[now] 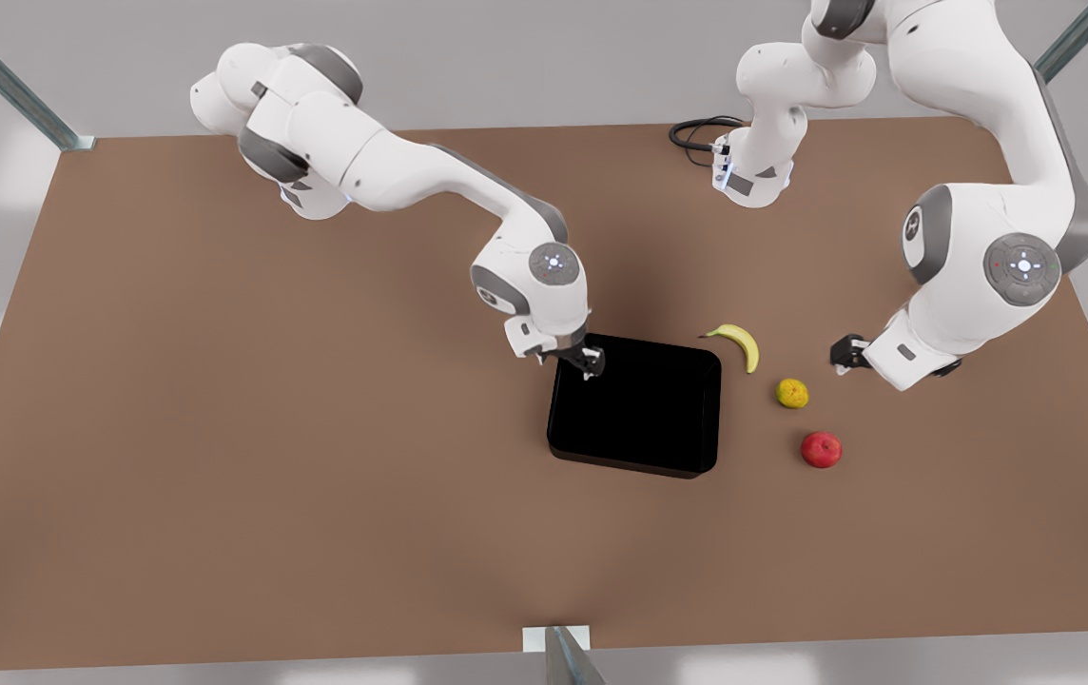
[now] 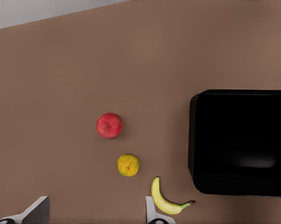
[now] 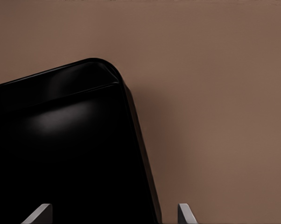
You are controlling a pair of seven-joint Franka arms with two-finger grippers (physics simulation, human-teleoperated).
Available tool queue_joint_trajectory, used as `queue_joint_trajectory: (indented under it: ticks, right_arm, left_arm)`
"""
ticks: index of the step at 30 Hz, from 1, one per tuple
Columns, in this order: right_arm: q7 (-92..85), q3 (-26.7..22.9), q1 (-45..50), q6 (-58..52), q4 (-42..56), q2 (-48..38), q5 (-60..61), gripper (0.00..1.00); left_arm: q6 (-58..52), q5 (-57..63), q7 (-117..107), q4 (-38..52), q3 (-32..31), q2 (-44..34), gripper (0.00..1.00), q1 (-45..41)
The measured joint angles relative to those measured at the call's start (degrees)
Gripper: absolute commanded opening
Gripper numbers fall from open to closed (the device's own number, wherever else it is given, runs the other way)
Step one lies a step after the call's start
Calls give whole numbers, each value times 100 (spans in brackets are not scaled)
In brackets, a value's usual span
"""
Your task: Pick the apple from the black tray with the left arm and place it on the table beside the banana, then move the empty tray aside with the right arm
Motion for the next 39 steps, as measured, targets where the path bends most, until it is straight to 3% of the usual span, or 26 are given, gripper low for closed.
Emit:
queue_joint_trajectory:
  ticks: [28, 29, 31, 33, 39]
  right_arm:
    - [279, -41, 46, 938, -15, 1035, -836, 99]
    - [287, -45, 42, 954, -16, 1037, -852, 91]
    - [301, -47, -7, 982, -17, 1037, -858, 66]
    - [312, -43, -29, 1015, -14, 1036, -853, 48]
    - [335, -15, -38, 1039, -9, 1037, -784, 32]
  left_arm:
    - [-83, -171, -458, 202, 60, 70, 100, 51]
    - [-83, -170, -460, 202, 60, 70, 100, 51]
    - [-83, -169, -462, 202, 60, 70, 100, 50]
    - [-84, -168, -464, 202, 60, 70, 100, 47]
    - [-84, -169, -470, 201, 61, 69, 100, 51]
